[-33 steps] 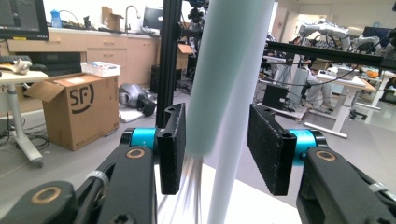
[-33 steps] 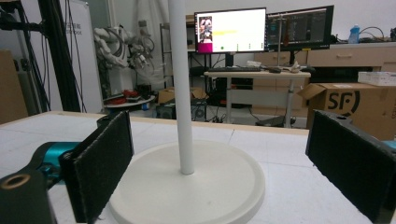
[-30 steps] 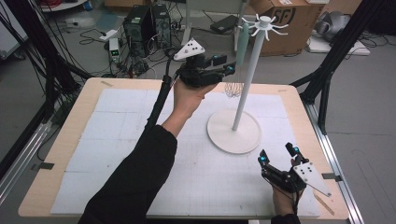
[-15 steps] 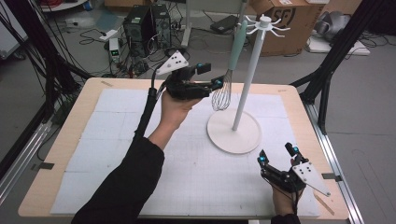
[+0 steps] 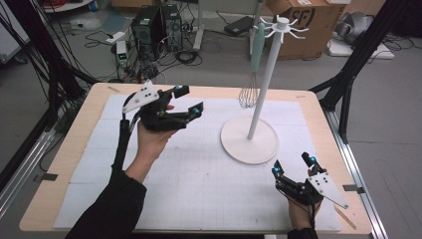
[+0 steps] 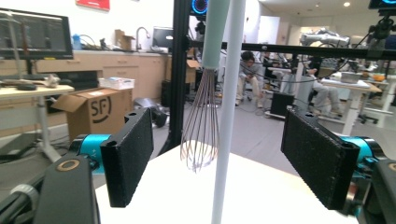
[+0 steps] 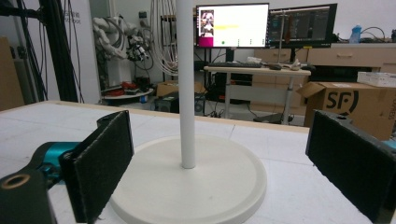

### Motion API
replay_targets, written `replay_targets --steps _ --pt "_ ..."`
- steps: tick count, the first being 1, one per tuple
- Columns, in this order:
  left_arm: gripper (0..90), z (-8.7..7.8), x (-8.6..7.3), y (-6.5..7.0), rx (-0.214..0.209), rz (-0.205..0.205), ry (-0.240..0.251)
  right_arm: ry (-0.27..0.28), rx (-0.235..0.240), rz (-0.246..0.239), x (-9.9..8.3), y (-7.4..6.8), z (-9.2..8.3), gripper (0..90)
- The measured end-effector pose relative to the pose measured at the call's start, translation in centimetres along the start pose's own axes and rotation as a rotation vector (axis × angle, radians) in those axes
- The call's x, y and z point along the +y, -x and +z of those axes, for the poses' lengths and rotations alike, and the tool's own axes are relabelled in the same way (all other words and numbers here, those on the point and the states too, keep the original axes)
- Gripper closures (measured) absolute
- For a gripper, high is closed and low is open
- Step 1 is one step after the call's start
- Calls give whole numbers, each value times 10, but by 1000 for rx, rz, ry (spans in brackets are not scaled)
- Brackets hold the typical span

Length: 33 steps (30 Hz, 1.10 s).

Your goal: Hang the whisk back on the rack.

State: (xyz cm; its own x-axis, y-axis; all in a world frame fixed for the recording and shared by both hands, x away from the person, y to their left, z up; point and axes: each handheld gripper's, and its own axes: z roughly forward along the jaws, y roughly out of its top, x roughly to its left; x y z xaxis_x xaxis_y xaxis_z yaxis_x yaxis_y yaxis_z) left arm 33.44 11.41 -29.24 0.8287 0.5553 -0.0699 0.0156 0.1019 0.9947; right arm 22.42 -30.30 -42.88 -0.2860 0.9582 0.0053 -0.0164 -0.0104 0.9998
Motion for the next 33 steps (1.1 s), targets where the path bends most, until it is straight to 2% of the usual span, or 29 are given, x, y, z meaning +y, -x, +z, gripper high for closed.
replay_targets --steps 5,11,13,15,17,19,22,24,29,33 --pt "262 -32 -17 1 34 2 15 -5 -5 -2 0 0 1 62" --pt "266 -61 -31 3 46 1 27 -6 -12 -5 0 -2 1 62" --pt "272 -71 -34 4 58 -10 21 -8 -16 -6 -1 -1 1 63" --pt "272 -87 -39 6 73 -18 34 -10 -19 -4 -1 -1 1 63" --pt "272 -102 -43 7 94 -6 30 -11 -22 -5 -1 0 0 62" --pt "271 -117 -48 7 105 -16 35 -12 -24 -7 -2 0 0 62" --pt "273 -132 -56 6 131 -11 32 -14 -27 -4 -2 0 0 62" --pt "273 -139 -62 4 144 -1 18 -17 -28 -1 -2 -1 1 63" --pt "275 -151 -74 2 167 -13 35 -27 -31 -11 -3 -3 2 63" --pt "275 -156 -79 4 173 17 36 -36 -32 -11 -3 -5 3 62"
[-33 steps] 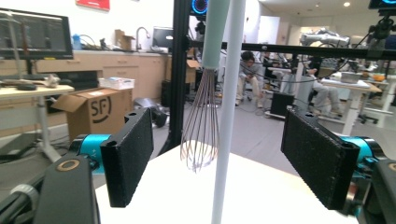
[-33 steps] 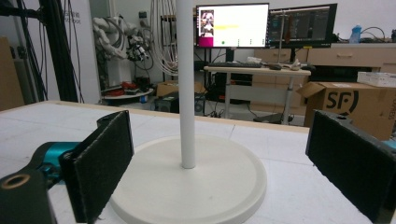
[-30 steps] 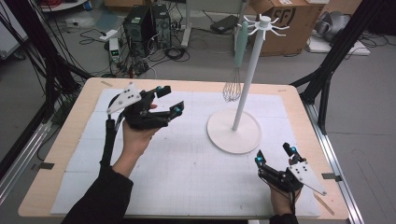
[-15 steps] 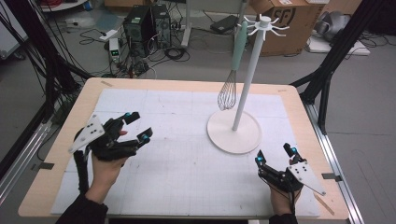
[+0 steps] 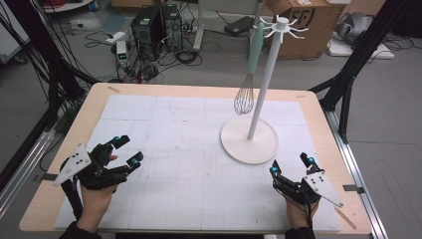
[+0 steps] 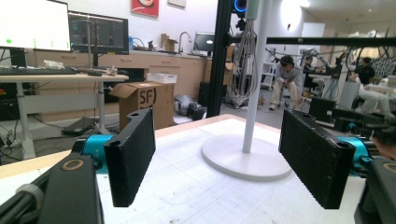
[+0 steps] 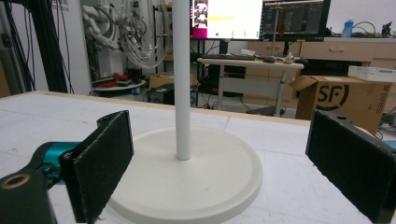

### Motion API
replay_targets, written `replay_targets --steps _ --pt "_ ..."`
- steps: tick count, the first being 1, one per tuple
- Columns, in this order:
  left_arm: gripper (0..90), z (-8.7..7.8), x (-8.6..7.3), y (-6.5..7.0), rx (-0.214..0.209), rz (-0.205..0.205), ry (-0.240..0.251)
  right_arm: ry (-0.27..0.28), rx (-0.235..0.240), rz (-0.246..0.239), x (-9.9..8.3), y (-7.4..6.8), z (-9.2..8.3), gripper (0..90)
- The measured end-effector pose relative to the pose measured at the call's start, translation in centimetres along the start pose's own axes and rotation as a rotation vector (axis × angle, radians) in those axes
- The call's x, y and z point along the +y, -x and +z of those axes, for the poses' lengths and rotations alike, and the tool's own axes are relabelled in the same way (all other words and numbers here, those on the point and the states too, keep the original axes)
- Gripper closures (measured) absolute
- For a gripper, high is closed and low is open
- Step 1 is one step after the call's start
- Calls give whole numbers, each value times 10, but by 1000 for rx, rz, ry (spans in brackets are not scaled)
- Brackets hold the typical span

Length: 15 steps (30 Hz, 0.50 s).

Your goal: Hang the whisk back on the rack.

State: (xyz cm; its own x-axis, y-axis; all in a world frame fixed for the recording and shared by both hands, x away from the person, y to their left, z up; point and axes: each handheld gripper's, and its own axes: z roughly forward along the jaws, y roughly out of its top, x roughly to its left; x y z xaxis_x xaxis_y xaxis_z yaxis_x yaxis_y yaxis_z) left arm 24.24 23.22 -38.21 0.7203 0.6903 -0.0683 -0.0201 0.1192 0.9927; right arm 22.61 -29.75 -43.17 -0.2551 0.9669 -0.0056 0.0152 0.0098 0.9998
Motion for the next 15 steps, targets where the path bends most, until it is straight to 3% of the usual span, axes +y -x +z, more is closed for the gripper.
replay_targets --steps 6,8,12,15 --pt "276 -8 -10 7 -8 50 4 4 -4 -3 0 2 -1 63" --pt "277 -11 -13 9 -19 45 6 7 -3 0 0 3 -3 63" --pt "276 -17 -19 9 -3 47 8 16 0 -3 1 4 -4 63" --pt "276 -21 -24 8 14 72 -4 17 7 -1 2 2 -5 63"
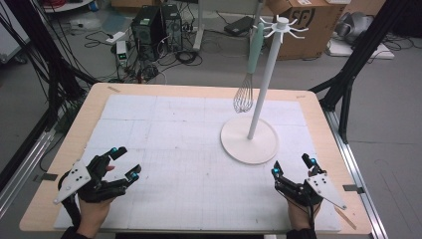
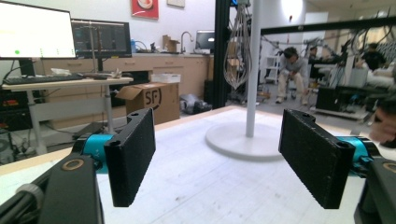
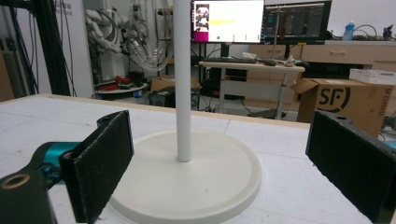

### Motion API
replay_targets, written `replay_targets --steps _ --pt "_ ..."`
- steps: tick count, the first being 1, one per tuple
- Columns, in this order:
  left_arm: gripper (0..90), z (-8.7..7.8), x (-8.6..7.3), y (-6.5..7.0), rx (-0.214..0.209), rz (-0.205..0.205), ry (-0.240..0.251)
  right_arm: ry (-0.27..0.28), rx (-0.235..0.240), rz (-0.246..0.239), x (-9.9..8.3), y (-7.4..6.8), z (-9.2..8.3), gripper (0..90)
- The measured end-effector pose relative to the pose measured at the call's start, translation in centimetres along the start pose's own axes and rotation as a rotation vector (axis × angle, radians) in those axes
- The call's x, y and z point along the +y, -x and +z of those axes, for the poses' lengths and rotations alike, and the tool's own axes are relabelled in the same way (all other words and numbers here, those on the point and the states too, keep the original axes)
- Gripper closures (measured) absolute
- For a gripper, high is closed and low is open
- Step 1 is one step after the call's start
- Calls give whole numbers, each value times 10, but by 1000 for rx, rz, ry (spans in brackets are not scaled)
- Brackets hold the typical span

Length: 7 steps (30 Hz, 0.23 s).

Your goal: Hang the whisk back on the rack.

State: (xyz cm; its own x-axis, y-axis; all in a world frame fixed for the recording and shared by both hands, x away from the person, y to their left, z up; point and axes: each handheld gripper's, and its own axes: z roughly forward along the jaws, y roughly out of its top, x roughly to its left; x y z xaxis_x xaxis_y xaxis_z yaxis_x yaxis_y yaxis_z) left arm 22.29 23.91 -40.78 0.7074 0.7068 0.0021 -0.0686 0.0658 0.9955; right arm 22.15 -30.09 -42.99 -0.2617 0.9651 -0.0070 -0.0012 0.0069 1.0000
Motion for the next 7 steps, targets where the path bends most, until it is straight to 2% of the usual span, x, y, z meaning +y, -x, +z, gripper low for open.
replay_targets --steps 5,7 --pt "276 -4 -6 -5 32 -15 1 5 26 3 1 -6 -5 62" --pt "276 -4 -7 -6 42 -9 -5 6 40 -3 2 -10 -7 63"
